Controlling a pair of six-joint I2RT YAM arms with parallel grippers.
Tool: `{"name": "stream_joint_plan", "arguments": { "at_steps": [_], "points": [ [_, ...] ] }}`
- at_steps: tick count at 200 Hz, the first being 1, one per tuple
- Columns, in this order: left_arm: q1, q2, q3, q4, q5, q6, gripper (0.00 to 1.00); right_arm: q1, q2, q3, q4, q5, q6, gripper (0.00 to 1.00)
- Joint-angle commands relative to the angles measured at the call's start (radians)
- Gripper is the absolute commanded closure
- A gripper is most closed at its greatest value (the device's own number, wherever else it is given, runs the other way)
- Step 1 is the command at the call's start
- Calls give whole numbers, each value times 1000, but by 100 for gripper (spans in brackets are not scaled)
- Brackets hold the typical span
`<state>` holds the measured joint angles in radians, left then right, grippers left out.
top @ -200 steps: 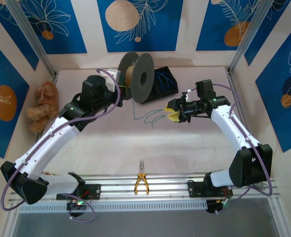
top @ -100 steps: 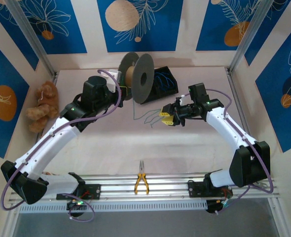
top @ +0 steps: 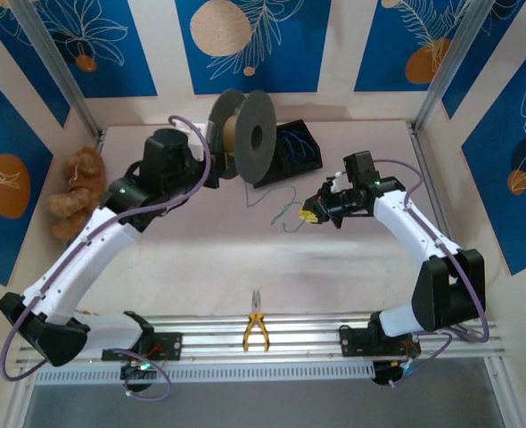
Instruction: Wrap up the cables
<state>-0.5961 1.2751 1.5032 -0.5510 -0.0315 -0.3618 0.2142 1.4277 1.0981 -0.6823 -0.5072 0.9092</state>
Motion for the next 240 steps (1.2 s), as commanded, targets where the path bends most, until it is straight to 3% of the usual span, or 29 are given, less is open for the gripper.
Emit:
{"name": "stream_joint_plan", "arguments": {
  "at_steps": [1,46,79,151,209,240],
  "points": [
    [50,10,153,-23,139,-83,100,-66,28,10,-100,189,-138,100],
    [144,17,291,-214,301,-53,100,-211,85,23,-95,316,-192,100],
    [222,10,346,-310,429,-25,100,-262,141,82,-88,387,-204,100],
    [347,-39,334,-395,594,45,100,-369,194,179,-134,630,-247,100],
    [319,-39,181,-339,805,69,100,-498,261,289,-157,623,-256,100],
    [129,-1,119,-381,665,191,100,-554,281,354,-184,614,-268,100]
  ]
}}
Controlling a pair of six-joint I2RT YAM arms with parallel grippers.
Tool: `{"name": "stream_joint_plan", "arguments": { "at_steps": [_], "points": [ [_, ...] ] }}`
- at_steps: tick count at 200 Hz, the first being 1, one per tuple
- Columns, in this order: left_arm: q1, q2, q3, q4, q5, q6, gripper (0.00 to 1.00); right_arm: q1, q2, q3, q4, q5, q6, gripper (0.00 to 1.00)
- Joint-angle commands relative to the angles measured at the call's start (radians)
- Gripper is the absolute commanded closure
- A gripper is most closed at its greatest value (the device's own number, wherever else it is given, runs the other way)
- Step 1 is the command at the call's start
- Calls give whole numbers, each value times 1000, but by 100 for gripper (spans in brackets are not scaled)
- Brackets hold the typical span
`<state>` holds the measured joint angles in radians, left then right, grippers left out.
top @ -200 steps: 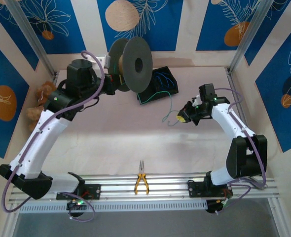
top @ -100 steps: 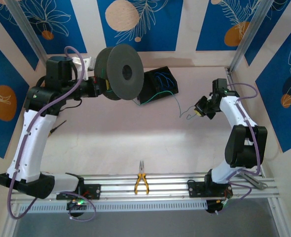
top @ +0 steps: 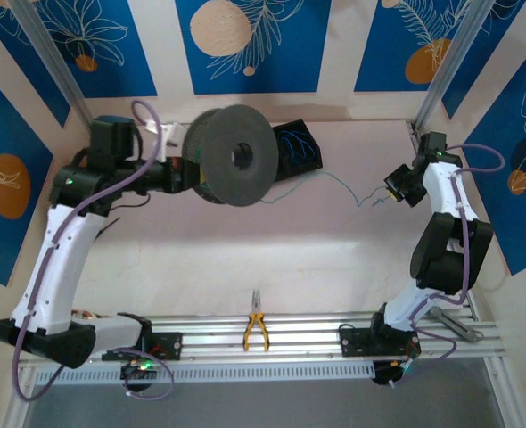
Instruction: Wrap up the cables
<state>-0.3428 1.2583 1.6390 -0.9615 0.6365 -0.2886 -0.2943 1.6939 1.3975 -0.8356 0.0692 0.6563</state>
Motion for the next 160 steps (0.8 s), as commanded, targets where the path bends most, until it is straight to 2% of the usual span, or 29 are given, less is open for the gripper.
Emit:
{"name": "stream_joint_plan", "arguments": {
  "at_steps": [1,20,61,96,115,160],
  "points": [
    [-131,18,-18,25,-15,124,100,-48,15,55,-30,35,-15,100],
    [-234,58,-20,-49,-170,218,100,-82,8,58,-22,9,-5,100],
    [-308,142,-29,-175,-567,318,100,-110,6,96,-33,-20,20,100],
    [-409,187,-67,-193,-895,367,100,-109,1,180,-59,-90,58,100],
    [-417,192,-84,-169,-994,376,100,-103,-14,169,-24,-188,98,100],
    [-425,229,-91,-151,-1139,385,100,-25,-66,158,-5,-267,143,100]
  ]
}}
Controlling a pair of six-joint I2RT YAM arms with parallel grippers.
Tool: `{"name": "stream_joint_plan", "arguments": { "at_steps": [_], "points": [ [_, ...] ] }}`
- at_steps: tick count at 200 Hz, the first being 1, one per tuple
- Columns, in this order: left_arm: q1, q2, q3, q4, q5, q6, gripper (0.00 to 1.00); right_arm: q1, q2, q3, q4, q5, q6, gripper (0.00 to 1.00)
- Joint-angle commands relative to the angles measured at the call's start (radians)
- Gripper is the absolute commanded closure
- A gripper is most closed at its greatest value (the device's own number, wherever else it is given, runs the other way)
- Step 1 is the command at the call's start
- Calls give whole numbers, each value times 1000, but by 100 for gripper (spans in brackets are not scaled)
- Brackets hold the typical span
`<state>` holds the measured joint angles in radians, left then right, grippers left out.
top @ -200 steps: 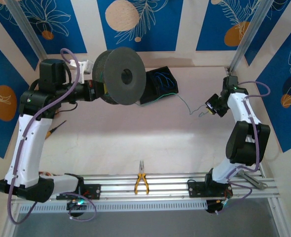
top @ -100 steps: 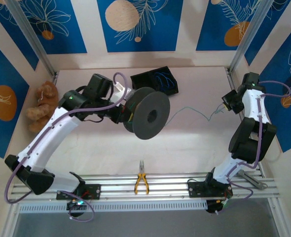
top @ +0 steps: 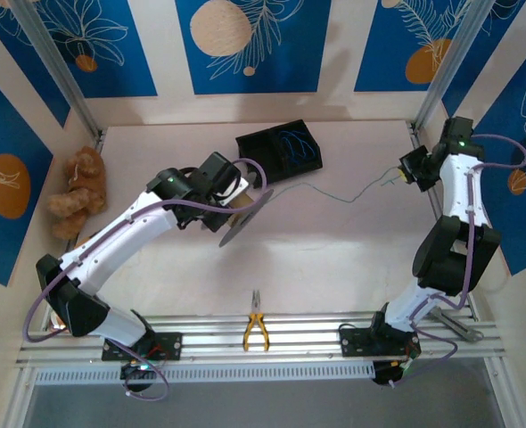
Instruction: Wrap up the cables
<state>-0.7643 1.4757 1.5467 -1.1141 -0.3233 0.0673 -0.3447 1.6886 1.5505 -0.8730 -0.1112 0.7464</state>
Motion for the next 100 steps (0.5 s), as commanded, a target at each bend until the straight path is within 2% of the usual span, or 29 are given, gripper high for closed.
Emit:
{"name": "stream_joint_plan", "arguments": {
  "at_steps": [1,71,100],
  "points": [
    [-3,13,0,1,-183,29,100,26,-61,3,35,-91,55,100],
    [-5,29,-60,30,-416,90,100,27,-125,-5,120,-313,133,100],
    [-5,70,-34,32,-566,90,100,48,-168,-35,147,-368,148,100]
  ]
}}
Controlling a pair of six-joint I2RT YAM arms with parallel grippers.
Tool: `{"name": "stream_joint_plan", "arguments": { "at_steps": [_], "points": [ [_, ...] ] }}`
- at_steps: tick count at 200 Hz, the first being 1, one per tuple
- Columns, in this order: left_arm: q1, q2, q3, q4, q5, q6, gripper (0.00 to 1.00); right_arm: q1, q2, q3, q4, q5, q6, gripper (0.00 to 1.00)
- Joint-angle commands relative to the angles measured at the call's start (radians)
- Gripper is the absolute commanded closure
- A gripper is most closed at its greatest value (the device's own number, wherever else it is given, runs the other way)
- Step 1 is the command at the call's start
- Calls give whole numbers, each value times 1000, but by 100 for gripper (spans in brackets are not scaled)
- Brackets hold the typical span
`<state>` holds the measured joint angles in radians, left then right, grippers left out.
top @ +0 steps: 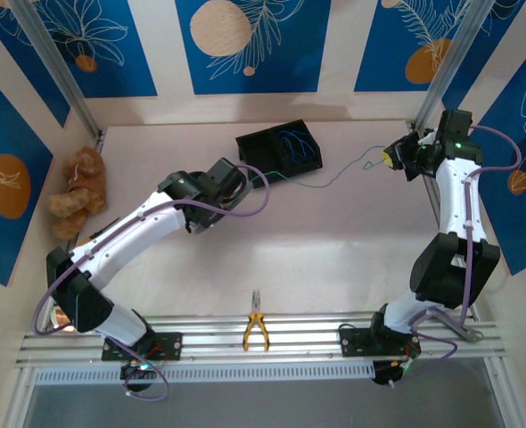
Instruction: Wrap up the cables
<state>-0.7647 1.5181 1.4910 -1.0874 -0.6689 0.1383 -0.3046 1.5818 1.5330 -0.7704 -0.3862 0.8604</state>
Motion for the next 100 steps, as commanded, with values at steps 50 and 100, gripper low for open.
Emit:
{"name": "stream_joint_plan", "arguments": {
  "at_steps": [50,100],
  "points": [
    [-1,77,88,25,-330,10,100,72,-150,-90,145,-215,105,100],
    [27,148,190,-25,-303,-87,100,202,-248,-97,165,-249,150,100]
  ]
}}
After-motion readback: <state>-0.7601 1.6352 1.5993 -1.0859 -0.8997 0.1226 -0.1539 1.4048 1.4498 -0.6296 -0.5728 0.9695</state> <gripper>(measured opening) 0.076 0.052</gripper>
